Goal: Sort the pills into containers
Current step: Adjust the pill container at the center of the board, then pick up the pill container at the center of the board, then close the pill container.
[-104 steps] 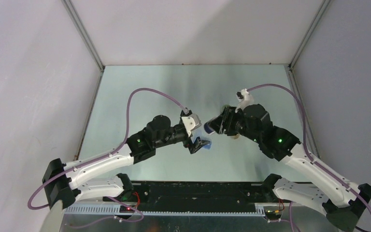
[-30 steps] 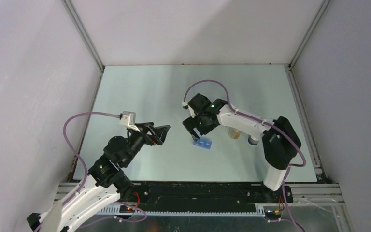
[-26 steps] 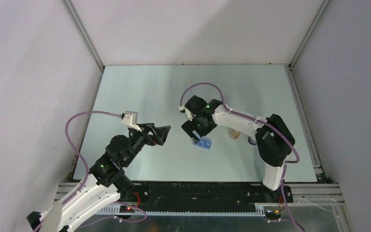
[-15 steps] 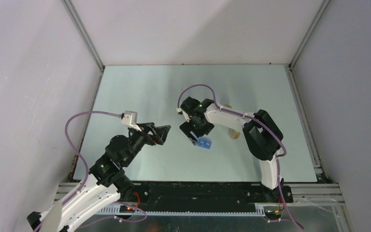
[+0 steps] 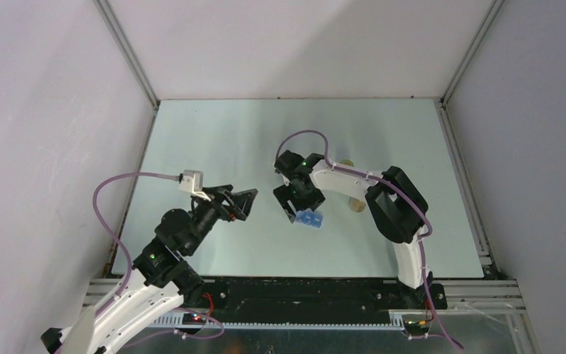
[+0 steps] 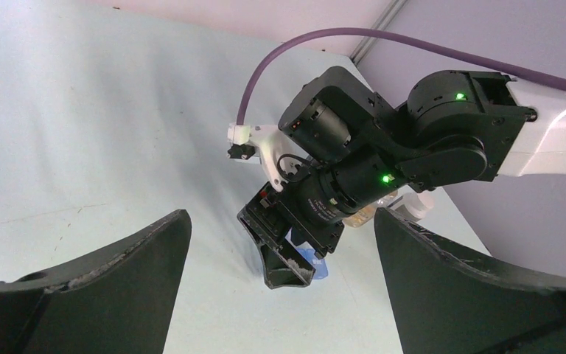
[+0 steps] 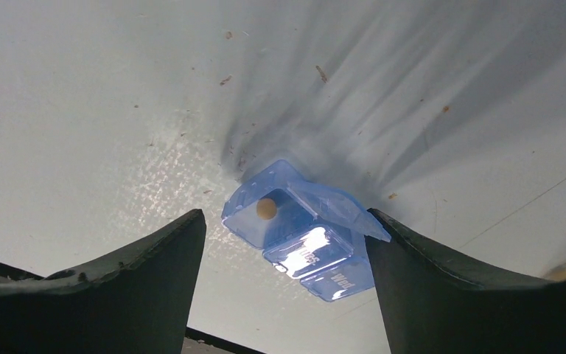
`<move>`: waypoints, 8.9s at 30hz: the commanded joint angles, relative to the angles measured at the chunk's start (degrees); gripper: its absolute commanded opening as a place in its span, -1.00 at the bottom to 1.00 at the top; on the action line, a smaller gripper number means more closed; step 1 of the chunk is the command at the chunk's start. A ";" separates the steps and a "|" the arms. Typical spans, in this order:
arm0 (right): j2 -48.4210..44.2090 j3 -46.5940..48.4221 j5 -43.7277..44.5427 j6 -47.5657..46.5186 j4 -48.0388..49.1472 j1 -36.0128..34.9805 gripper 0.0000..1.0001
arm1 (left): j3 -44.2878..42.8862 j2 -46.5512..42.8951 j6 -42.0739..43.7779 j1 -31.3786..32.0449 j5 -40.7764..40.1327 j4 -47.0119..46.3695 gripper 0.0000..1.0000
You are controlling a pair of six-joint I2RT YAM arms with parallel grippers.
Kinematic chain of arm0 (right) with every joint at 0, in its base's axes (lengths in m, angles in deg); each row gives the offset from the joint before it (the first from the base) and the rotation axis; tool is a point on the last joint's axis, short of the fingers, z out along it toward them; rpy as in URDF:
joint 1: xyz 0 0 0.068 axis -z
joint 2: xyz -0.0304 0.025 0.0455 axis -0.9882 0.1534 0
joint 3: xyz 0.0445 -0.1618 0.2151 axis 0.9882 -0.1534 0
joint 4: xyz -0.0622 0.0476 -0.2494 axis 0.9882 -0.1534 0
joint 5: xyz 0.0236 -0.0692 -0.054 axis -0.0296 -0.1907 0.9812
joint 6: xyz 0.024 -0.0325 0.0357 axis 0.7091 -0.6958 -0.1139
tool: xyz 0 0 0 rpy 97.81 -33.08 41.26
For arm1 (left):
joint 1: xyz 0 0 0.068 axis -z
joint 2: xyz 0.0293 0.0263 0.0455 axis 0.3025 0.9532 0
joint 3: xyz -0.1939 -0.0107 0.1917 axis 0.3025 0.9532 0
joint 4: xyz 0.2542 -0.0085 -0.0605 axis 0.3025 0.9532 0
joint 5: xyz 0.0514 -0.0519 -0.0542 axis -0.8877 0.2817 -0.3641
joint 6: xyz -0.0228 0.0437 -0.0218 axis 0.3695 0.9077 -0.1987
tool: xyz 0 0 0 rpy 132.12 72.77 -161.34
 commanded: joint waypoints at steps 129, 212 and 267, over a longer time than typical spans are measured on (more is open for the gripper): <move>-19.33 -3.23 9.31 42.76 13.11 -5.91 -0.11 | 23.04 32.56 -31.26 2.98 6.32 -54.06 0.38; -57.99 -35.48 0.84 44.37 50.64 4.01 0.48 | 3.93 15.82 -56.76 -0.76 19.10 -32.15 -1.00; -58.68 -38.89 -1.74 49.51 62.33 5.12 0.37 | 0.39 17.85 -57.93 -0.80 23.50 -35.38 -1.00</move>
